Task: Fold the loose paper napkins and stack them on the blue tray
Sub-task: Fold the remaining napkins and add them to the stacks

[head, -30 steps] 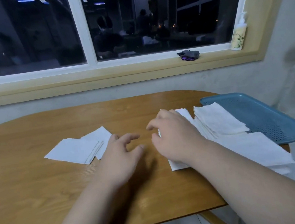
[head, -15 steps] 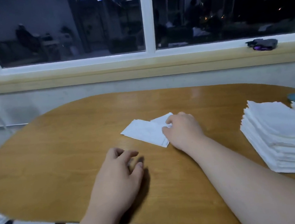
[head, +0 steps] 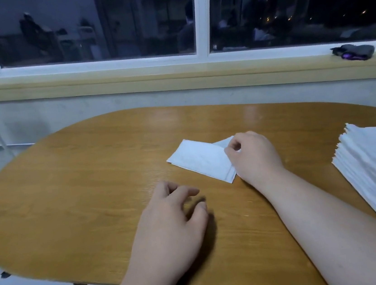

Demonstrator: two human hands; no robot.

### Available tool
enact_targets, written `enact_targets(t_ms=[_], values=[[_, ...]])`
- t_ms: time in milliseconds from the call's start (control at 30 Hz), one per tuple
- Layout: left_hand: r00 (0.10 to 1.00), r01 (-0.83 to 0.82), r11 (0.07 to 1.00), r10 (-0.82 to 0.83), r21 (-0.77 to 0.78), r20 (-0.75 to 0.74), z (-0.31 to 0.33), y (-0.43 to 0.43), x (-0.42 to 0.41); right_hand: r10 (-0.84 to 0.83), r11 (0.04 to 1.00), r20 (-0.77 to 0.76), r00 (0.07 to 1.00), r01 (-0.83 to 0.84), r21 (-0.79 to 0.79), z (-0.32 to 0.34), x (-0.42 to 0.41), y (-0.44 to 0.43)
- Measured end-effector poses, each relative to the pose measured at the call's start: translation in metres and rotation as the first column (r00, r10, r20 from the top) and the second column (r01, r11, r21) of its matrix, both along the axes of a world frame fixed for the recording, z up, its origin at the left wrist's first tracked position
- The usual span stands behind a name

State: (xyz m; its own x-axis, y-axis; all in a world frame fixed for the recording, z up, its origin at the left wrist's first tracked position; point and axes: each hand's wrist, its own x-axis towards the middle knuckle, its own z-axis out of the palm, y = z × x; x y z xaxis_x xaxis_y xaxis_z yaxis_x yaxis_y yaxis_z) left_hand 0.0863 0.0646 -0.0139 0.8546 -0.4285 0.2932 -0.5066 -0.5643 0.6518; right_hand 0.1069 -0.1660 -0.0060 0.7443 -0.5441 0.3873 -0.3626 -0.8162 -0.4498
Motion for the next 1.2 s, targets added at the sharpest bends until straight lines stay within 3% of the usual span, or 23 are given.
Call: enact_targets(t_ms=[67,167,300,433,500,667,800,867,967,1100,1200], values=[[1.0,-0.001,1.0,0.001,-0.023,-0.004,0.001,0.001,-0.001,0.05,0.999,0.043,0.998,-0.049,-0.004,0.004,-0.008,0.004],[1.0,-0.003,0.997,0.002,-0.075,-0.013,0.001,0.002,-0.001,0.164,0.977,0.073,0.984,-0.172,0.128,0.012,-0.023,0.014],[1.0,0.003,0.985,-0.001,-0.171,0.014,0.0,0.005,0.002,0.271,0.946,0.145,0.952,-0.291,0.145,0.026,-0.05,0.031],[0.991,-0.003,0.978,0.03,-0.207,0.131,0.004,0.015,0.005,0.47,0.869,0.078,0.879,-0.476,0.136,0.034,-0.093,0.056],[0.987,0.045,0.982,-0.016,-0.181,0.158,0.005,0.022,0.007,0.519,0.821,0.077,0.852,-0.521,0.235,0.031,-0.112,0.063],[0.971,0.236,0.93,-0.24,-0.282,0.021,0.01,0.034,-0.003,0.475,0.659,0.274,0.836,-0.544,0.519,0.027,-0.134,0.065],[0.972,0.16,0.918,-0.21,-0.364,-0.103,0.017,0.038,-0.006,0.338,0.571,0.376,0.863,-0.506,0.646,0.023,-0.128,0.057],[0.972,0.091,0.93,-0.16,-0.356,-0.17,0.018,0.038,-0.005,0.313,0.606,0.312,0.897,-0.442,0.661,0.018,-0.125,0.055],[0.981,0.035,0.989,-0.062,-0.147,-0.182,0.017,0.038,-0.005,0.295,0.763,0.154,0.943,-0.33,0.556,0.011,-0.12,0.055],[1.0,0.026,0.992,-0.024,0.124,-0.014,0.011,0.034,-0.001,0.211,0.95,-0.057,0.976,-0.191,0.248,0.006,-0.112,0.058],[0.992,0.025,0.988,-0.043,0.151,0.121,0.004,0.034,0.003,0.165,0.98,-0.071,0.984,-0.155,0.127,0.009,-0.096,0.052]])
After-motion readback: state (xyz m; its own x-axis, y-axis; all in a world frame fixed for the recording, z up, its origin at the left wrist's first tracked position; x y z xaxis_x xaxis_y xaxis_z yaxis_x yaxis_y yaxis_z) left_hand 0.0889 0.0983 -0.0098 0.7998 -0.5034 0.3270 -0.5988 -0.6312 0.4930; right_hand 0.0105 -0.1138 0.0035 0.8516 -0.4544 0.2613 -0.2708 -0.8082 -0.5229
